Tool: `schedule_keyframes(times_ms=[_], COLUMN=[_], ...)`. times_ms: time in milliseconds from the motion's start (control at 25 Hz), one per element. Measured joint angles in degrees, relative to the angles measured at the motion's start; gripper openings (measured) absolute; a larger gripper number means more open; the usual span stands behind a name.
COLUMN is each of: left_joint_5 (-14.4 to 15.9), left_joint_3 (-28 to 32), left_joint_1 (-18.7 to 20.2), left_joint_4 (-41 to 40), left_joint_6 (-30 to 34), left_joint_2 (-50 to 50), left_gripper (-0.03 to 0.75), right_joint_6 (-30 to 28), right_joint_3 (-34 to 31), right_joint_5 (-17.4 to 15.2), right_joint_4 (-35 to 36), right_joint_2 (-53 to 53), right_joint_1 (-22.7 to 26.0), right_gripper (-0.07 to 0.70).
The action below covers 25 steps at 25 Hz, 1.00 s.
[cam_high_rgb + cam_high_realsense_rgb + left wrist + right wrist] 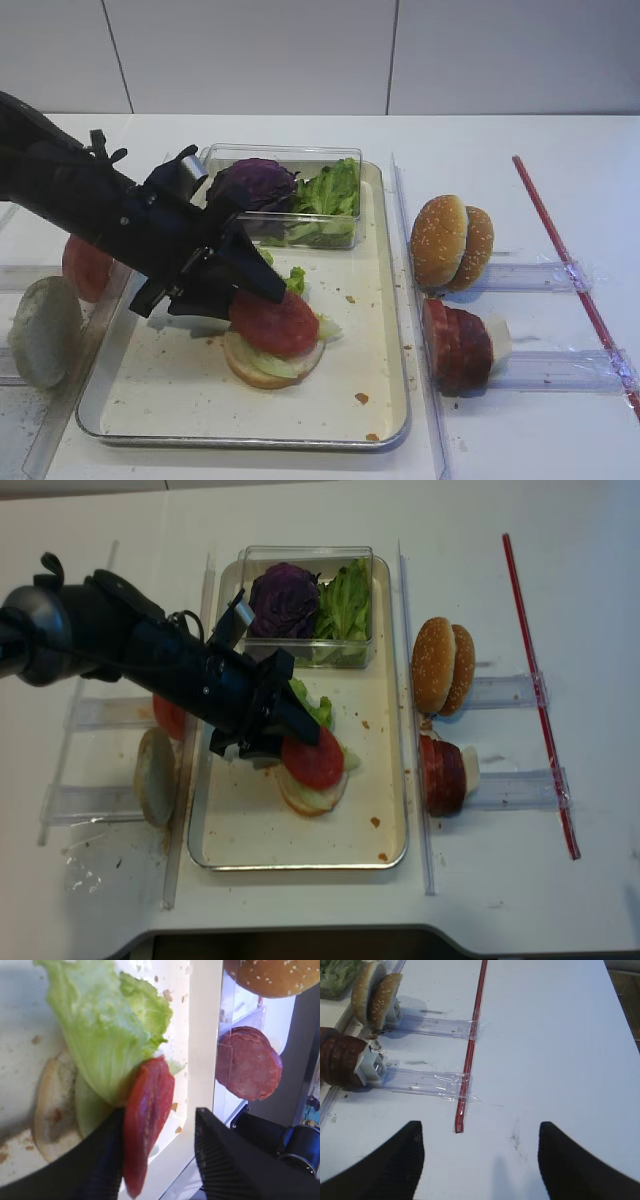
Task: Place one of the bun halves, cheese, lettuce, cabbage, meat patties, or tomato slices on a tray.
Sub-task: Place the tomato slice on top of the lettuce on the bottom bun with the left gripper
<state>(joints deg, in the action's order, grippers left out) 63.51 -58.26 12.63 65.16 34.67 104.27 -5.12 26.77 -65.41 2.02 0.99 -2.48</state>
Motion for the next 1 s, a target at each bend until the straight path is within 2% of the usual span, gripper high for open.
schedule_keyframes(times_ms=[200,360,720,1000], left_joint_5=[0.1,0.7,3.9,4.6], left_joint_3=[-0.1,-2.6,-7.5,-13.5], left_joint_1=[0.0,0.0,0.0,0.0], left_joint_4=[-0.8,-3.5,-12.3,-22.6], left_joint_6=[-1.3,-4.0,-12.3,-21.0], left_joint_2=[0.0,0.0,0.0,0.0], left_gripper=[0.307,0.307,0.307,0.307], right_joint_6=[0.0,0.0,0.0,0.0], right_joint_3=[0.0,0.0,0.0,0.0], right_joint_5=[0.1,0.1,0.1,0.1], right_joint_4=[0.0,0.0,0.0,0.0], right_joint_2=[0.0,0.0,0.0,0.0], right_joint_1=[0.0,0.0,0.0,0.0], right_gripper=[0.500,0.500,0.500,0.500])
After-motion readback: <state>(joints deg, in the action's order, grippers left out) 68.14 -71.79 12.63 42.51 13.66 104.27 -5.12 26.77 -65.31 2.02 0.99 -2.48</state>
